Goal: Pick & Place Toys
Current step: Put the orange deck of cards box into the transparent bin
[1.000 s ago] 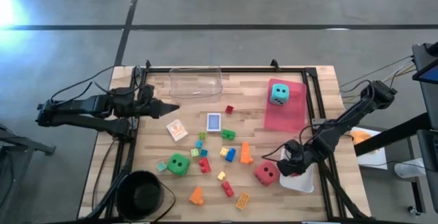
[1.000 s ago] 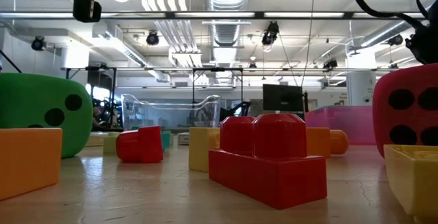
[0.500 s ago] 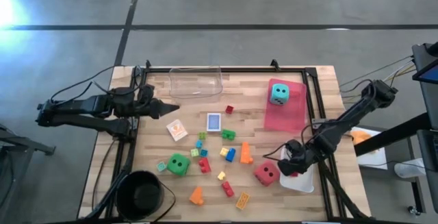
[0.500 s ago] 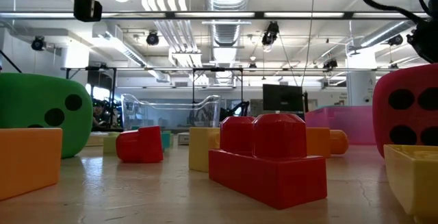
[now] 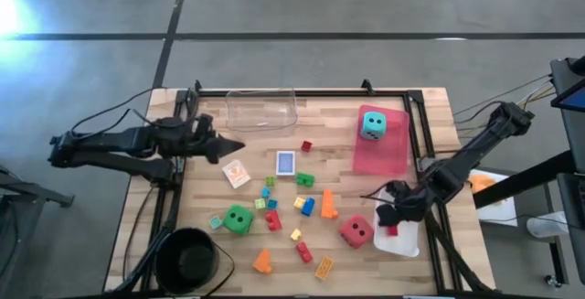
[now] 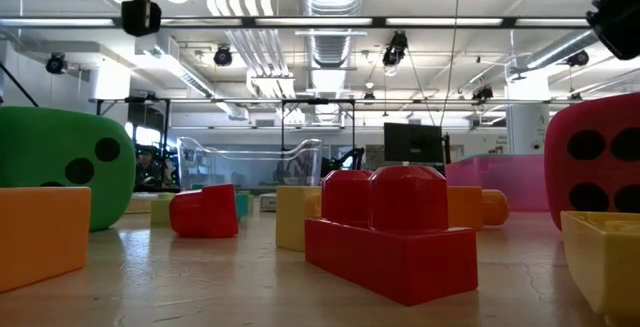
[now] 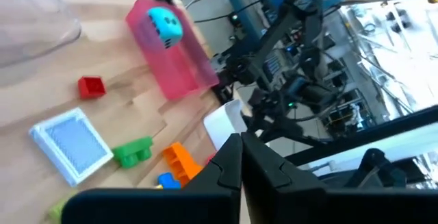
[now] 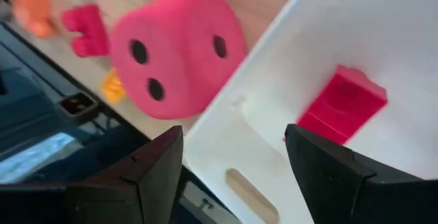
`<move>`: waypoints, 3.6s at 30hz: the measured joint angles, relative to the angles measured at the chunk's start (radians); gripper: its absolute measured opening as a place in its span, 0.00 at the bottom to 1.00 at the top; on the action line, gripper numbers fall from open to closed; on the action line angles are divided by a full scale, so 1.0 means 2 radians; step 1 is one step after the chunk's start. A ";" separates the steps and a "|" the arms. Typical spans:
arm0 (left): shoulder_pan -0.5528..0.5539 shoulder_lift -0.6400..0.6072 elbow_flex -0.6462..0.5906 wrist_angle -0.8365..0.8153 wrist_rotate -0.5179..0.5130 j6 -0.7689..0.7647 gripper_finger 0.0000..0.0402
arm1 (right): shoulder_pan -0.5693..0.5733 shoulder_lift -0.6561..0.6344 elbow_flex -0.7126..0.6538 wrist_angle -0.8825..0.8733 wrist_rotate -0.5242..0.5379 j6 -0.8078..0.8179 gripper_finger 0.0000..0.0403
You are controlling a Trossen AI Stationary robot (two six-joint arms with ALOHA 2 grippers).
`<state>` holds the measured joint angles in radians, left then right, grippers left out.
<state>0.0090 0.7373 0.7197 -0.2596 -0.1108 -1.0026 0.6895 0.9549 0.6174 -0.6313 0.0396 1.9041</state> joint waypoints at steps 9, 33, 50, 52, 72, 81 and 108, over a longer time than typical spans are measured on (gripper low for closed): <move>0.000 0.042 0.000 -0.002 -0.001 -0.011 0.41 | 0.000 -0.012 0.000 0.009 0.051 -0.026 0.62; 0.003 0.072 0.007 -0.139 0.000 -0.298 0.59 | 0.000 -0.013 0.000 0.045 0.069 -0.082 0.62; 0.066 0.264 0.145 -0.408 -0.023 -0.283 0.59 | 0.000 -0.019 0.000 0.075 0.090 -0.106 0.62; 0.075 0.289 0.145 -0.408 -0.015 -0.292 0.59 | 0.000 -0.019 0.000 0.079 0.098 -0.107 0.62; 0.092 0.408 0.126 -0.376 0.038 -0.354 0.59 | 0.000 -0.019 0.000 0.113 0.139 -0.133 0.62; 0.092 0.407 0.073 -0.330 0.066 -0.375 0.59 | 0.000 -0.019 0.000 0.117 0.138 -0.132 0.62; 0.097 0.405 0.063 -0.313 0.068 -0.382 0.59 | 0.000 -0.019 0.000 0.127 0.138 -0.145 0.62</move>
<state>0.2022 1.5463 0.8455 -0.8851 0.0258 -1.7671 0.6891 0.9176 0.6174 -0.3763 0.3153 1.6146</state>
